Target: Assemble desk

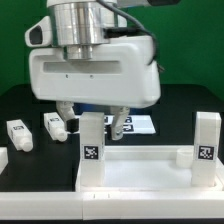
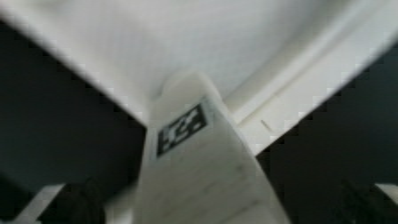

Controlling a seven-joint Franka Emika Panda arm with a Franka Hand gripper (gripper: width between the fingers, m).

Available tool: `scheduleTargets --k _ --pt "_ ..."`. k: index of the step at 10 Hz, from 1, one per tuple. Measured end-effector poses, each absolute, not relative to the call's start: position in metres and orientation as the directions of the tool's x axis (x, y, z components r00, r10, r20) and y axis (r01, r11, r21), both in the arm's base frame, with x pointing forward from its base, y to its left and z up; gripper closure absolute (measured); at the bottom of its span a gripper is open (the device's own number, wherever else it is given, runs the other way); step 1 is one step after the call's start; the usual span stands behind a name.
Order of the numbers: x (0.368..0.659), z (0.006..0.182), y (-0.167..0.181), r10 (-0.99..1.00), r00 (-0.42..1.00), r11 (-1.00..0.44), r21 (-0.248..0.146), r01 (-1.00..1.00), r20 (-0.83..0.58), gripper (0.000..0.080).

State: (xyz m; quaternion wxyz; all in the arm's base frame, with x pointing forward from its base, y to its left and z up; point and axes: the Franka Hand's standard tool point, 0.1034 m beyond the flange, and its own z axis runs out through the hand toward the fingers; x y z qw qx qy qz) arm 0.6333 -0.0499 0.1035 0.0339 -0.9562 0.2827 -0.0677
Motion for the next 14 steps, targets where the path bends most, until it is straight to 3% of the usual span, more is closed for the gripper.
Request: scheduleTargets --k 2,3,6,7,9,11,14 --pt "0.6321 0.1016 -0.0460 -0.342 0.932 -0.940 -0.070 -0.335 0.119 0.0151" --pt "0.6320 0.1014 -0.0462 -0.376 0.919 -0.926 -0.074 -0.369 0.116 0.0151" --pt "0.6313 0.1007 -0.0474 -0.459 0.882 -0.888 -0.082 -0.453 0.108 0.0514" --pt "0.6313 0.1005 -0.0478 -0.520 0.848 -0.854 -0.089 -0.513 0.102 0.0514" --pt "0.6307 0.1015 -0.0489 -0.792 0.607 -0.610 -0.112 -0.784 0.065 0.0514" --pt "0.6282 0.1015 -0.0481 -0.972 0.230 -0.225 -0.105 -0.969 -0.043 0.0514" --pt "0.6292 0.1002 -0.0482 -0.996 0.064 -0.058 -0.092 -0.994 -0.068 0.0514"
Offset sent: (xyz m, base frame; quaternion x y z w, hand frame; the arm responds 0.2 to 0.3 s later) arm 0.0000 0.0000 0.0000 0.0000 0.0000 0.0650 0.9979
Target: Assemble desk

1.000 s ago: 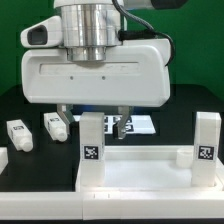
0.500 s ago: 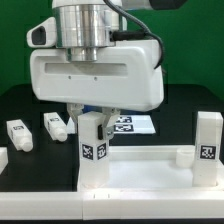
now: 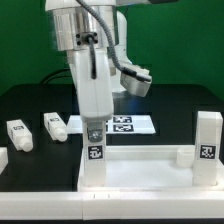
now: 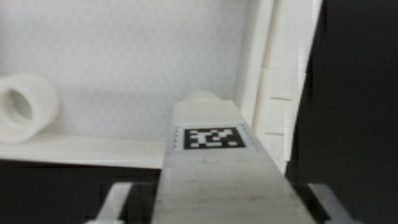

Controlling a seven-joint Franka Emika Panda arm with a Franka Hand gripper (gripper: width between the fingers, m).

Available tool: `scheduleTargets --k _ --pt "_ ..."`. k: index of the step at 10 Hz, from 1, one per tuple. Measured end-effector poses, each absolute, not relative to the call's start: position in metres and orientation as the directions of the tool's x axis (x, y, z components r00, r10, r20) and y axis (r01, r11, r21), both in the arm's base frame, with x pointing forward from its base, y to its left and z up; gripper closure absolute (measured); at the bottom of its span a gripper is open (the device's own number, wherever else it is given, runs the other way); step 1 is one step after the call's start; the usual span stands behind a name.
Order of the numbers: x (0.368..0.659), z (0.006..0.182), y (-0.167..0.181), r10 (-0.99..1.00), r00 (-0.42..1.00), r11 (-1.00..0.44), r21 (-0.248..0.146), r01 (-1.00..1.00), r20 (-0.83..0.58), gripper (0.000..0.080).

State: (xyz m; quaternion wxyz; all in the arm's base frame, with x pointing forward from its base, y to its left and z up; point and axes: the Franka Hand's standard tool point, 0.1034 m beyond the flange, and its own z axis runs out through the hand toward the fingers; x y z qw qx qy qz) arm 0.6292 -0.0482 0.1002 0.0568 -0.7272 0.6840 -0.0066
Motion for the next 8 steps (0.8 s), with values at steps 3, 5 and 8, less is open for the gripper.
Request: scheduleTargets --k 3,5,8 --pt "0.6298 0.1000 -0.0477 -0.965 -0.232 0.241 -0.073 -0.968 -0.121 0.0514" --pt "0.6297 0.1001 -0.0503 -0.928 -0.343 0.355 -0.064 -0.933 -0.148 0.0514" --pt "0.6298 0.1002 -0.0498 -0.928 -0.342 0.354 -0.064 -0.933 -0.148 0.0241"
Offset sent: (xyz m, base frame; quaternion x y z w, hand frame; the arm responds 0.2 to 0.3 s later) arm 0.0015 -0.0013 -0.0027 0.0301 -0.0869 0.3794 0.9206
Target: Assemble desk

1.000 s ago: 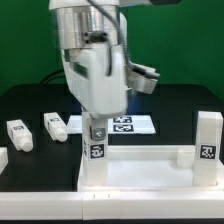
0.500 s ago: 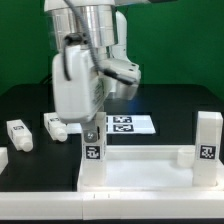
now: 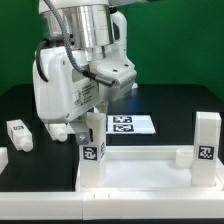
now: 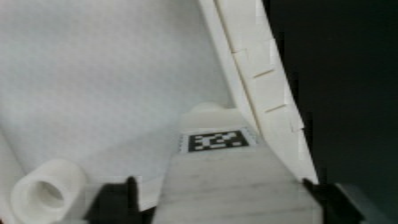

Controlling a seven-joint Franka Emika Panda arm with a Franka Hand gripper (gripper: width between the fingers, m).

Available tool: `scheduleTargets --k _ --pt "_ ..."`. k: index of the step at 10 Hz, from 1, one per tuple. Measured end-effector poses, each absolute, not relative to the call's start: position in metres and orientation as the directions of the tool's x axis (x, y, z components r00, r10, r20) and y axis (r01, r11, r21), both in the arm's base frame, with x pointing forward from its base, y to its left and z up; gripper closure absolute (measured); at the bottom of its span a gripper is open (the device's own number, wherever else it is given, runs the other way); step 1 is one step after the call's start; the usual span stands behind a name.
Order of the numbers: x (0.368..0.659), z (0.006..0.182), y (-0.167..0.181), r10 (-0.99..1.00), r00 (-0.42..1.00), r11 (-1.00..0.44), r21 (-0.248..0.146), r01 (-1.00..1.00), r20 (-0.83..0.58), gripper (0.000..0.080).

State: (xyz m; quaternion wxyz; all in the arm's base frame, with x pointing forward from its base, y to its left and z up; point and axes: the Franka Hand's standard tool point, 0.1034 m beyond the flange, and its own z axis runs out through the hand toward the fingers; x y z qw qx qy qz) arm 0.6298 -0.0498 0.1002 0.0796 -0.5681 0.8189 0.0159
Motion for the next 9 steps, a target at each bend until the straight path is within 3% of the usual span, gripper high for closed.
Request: scheduleTargets --k 1,4,9 --pt "0.630 0.107 -0.046 -0.931 -0.330 0.344 -0.074 -0.936 -0.155 0.0178" --pt "0.621 0.151 -0.023 -0.926 -0.312 0.332 -0.069 -0.941 -0.213 0.0151" --pt "0.617 0.146 -0.014 -0.938 -0.283 0.301 -0.062 -0.952 -0.199 0.0150"
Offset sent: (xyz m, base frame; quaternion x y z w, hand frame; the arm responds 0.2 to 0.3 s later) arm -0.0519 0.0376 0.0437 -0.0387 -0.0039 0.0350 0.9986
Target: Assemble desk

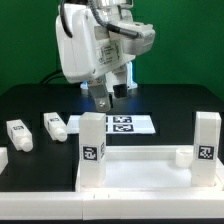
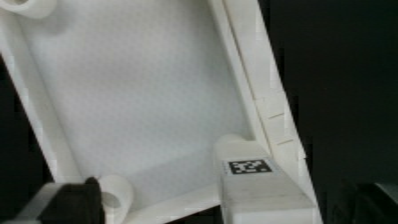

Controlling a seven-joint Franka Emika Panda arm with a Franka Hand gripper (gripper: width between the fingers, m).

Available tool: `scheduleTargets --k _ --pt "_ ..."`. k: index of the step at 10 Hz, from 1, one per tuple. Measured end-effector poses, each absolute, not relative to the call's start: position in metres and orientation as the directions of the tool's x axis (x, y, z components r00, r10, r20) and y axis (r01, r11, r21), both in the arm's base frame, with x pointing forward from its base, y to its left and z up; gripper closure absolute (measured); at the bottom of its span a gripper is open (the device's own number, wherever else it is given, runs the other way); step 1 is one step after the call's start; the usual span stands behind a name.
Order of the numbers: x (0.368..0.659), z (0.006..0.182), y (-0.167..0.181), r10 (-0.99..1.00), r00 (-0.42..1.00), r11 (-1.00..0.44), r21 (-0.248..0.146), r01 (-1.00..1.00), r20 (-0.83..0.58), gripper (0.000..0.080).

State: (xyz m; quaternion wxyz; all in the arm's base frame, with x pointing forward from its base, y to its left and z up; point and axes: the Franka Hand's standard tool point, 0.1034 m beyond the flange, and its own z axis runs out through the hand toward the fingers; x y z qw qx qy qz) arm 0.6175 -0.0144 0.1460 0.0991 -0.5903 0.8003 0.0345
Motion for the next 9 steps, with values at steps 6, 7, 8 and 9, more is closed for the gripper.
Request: scheduleTargets --k 6,7,8,9 --pt "0.571 0.113 0.026 -0.949 -0.280 0.289 -0.048 -0.956 -0.148 0.0150" --pt "0.570 0.111 0.028 -0.949 -0.278 0.287 -0.045 -0.957 -0.147 0.0150" --pt "0.566 0.108 0.028 -0.958 -0.252 0.261 -0.052 -0.964 -0.134 0.0150" --pt "0.551 0.095 0.030 -0.970 -0.216 0.223 -0.058 -0.973 -0.108 0.0150"
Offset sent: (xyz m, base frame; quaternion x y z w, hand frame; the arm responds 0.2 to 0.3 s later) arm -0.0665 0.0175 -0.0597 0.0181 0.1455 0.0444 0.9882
